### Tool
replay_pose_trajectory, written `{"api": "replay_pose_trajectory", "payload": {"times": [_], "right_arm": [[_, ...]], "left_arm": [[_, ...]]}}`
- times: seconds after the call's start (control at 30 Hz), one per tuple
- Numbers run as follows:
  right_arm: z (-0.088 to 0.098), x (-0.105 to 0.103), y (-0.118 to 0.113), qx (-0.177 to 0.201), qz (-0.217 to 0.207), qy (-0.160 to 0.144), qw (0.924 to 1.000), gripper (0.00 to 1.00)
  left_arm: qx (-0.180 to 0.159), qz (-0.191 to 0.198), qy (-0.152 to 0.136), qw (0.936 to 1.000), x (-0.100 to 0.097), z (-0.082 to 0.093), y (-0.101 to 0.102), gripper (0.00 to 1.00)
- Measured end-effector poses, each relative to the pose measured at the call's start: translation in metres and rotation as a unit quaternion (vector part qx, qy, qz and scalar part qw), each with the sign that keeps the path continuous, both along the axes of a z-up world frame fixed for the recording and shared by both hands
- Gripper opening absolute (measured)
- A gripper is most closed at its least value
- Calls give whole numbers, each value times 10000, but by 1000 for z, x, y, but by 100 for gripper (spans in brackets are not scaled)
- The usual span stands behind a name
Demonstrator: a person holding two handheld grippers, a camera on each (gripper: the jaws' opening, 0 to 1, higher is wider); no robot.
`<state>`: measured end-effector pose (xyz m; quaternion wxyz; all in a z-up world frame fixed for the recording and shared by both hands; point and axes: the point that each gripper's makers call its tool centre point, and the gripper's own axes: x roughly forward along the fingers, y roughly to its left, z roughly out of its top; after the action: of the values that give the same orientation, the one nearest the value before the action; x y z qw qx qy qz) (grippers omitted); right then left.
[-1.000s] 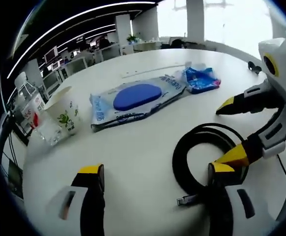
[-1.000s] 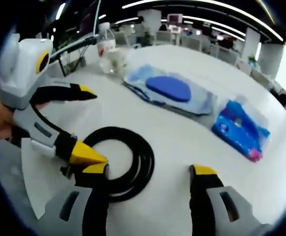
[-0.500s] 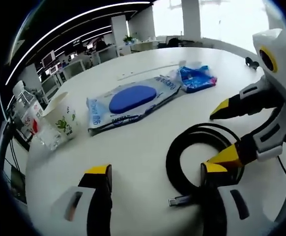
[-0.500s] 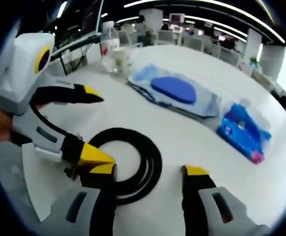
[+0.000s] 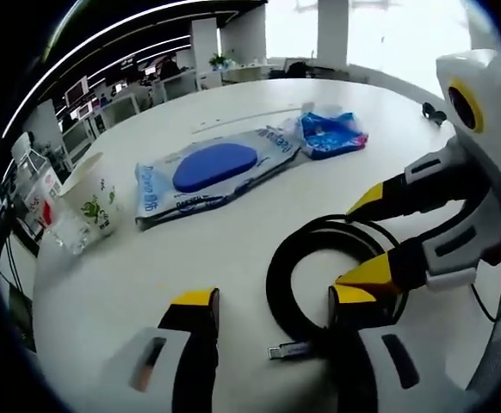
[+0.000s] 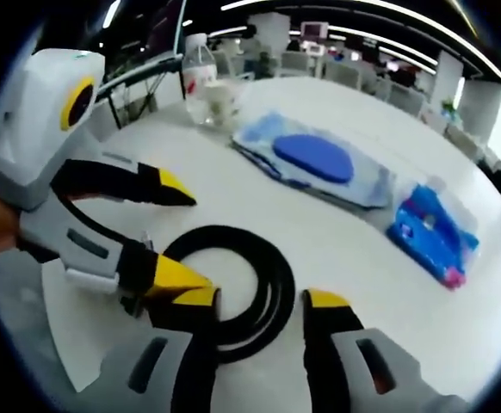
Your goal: Arrange the tabletop items into an orderly group along one side of the table until the central work area is clear of visible clutter.
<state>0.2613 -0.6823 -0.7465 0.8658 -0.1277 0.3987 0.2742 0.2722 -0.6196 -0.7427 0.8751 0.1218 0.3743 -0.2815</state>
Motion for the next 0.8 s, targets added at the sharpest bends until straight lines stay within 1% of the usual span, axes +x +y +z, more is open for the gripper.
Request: {"api": "replay_pose_trajectory", "payload": {"times": [0.03,0.2,0.27,0.3,0.37,0.4,0.43,0.5,0.57,0.8], "right_arm": [[1,0,1,6,26,-13,10000,30],[1,1,2,-8,39,-5,10000,26],[1,1,4,4,78,-26,10000,22],[1,1,6,6,127,-46,9999,19],[0,0,11,-17,239,-104,9997,16],[0,-1,14,-11,271,-94,9996,13],[1,0,14,-23,277,-110,9996,13],[1,1,13,-24,269,-95,9996,12],[1,1,13,-52,335,-126,9993,12],[1,0,14,-90,365,-129,9992,10]], "left_arm": [[-1,14,-15,10000,0,0,0,49],[-12,-27,15,10000,-2,0,-3,47],[-18,-88,22,10000,-4,1,-6,43],[-19,-126,15,9999,-4,1,-8,41],[-46,-252,2,9997,-5,1,-12,35],[-8,-307,-6,9995,-6,2,-15,32],[-10,-305,18,9995,-7,2,-16,31],[-14,-253,32,9997,-7,2,-14,31],[-3,-280,9,9996,-7,2,-14,31],[40,-297,-17,9995,-7,1,-16,31]]}}
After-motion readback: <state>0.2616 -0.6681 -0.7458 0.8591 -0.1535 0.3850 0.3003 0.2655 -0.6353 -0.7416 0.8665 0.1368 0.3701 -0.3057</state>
